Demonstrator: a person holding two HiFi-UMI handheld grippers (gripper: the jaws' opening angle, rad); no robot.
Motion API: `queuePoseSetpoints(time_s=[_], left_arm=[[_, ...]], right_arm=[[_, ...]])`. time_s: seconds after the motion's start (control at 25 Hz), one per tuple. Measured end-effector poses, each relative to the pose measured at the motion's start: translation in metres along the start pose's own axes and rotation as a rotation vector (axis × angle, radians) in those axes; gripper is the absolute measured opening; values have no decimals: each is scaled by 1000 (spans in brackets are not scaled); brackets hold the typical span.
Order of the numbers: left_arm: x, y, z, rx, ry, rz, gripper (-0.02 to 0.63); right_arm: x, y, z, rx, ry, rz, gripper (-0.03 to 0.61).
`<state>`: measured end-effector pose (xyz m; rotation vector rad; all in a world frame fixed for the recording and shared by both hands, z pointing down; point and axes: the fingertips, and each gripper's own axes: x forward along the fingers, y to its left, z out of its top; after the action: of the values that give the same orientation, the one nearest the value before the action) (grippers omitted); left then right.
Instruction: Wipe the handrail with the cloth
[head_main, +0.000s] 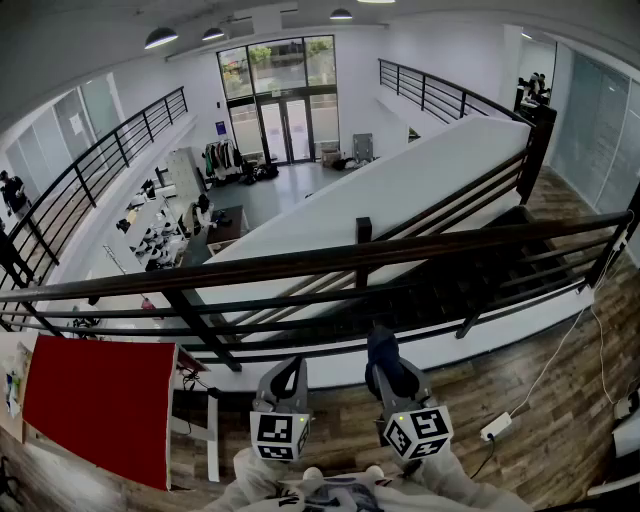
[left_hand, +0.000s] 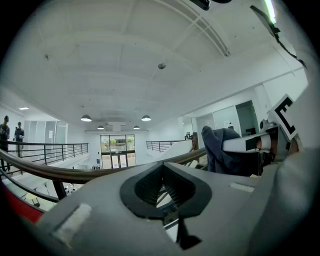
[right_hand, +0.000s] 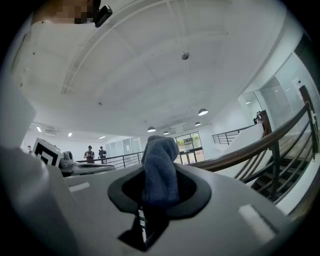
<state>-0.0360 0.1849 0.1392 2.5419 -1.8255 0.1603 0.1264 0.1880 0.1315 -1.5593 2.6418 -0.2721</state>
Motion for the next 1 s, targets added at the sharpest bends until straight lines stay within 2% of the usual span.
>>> queuePoseSetpoints(time_s=[0.64, 1.0], left_arm=[[48, -41, -14, -5, 33, 45, 5], [65, -29, -29, -12, 47, 52, 5]], right_arm=[[7, -82, -8, 40, 37, -3, 84], [36, -87, -22, 32, 74, 8, 84]])
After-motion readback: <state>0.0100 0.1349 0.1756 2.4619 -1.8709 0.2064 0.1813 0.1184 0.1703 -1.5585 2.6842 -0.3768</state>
